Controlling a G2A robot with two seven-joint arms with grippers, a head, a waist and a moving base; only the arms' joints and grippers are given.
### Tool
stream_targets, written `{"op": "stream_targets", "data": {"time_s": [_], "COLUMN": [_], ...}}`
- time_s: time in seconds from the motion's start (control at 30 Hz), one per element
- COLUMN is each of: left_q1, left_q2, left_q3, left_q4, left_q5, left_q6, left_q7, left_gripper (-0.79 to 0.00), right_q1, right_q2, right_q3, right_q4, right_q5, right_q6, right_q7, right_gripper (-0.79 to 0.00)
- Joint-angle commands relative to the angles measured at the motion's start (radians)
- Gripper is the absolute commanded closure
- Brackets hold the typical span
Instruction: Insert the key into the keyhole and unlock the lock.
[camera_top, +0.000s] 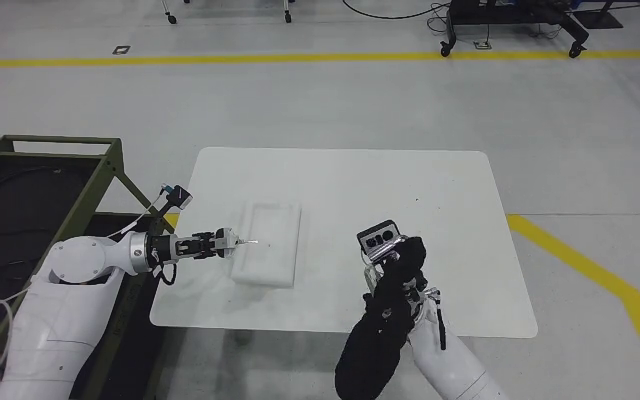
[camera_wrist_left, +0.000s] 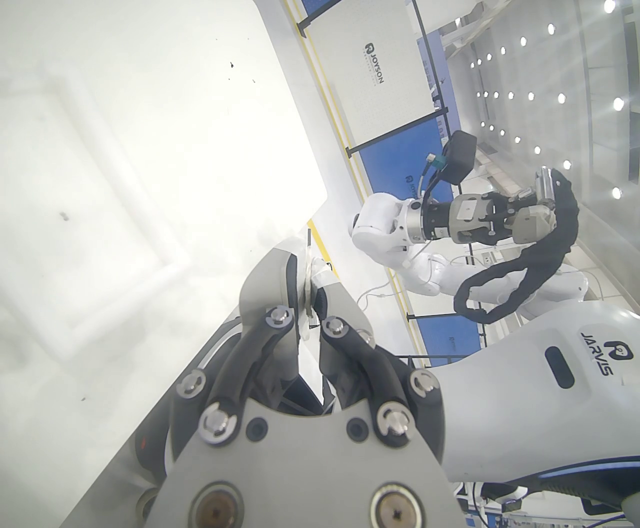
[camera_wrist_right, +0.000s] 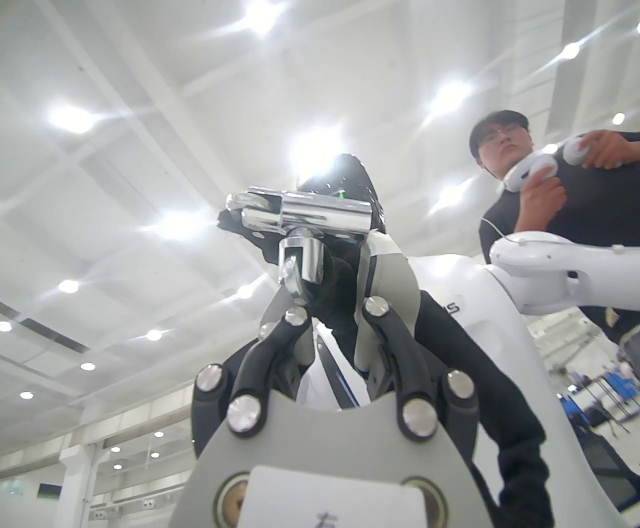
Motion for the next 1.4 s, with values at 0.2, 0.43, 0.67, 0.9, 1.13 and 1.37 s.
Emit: {"op": "stream_targets", "data": {"time_s": [0.2,0.43,0.67,0.9,1.13,1.37], "left_q1": [0.000,0.000,0.024,0.058,0.074,0.073], "left_q2": [0.000,0.000,-0.011,-0.040,-0.063,-0.070], "left_q3": [0.000,0.000,0.032,0.136,0.183,0.190], "left_q4": [0.000,0.000,-0.073,-0.200,-0.186,-0.167], "left_q5": [0.000,0.000,-0.143,-0.496,-0.675,-0.747], "left_q6": [0.000,0.000,0.078,0.259,0.330,0.383], "left_q7": [0.000,0.000,-0.001,-0.089,-0.056,-0.072], "left_gripper": [0.000,0.000,0.000,0.000,0.000,0.000], "right_q1": [0.027,0.030,0.015,-0.003,-0.035,-0.042], "right_q2": [-0.062,-0.063,-0.066,-0.107,-0.163,-0.186], "right_q3": [-0.037,-0.035,-0.020,0.011,0.087,0.156], "right_q4": [0.063,0.063,0.032,-0.003,-0.031,-0.023], "right_q5": [-0.016,-0.021,-0.088,-0.310,-0.398,-0.461], "right_q6": [-0.100,-0.102,-0.116,-0.168,-0.194,-0.189], "right_q7": [-0.074,-0.076,-0.090,-0.142,-0.168,-0.162], "right_gripper": [0.000,0.000,0.000,0.000,0.000,0.000]}}
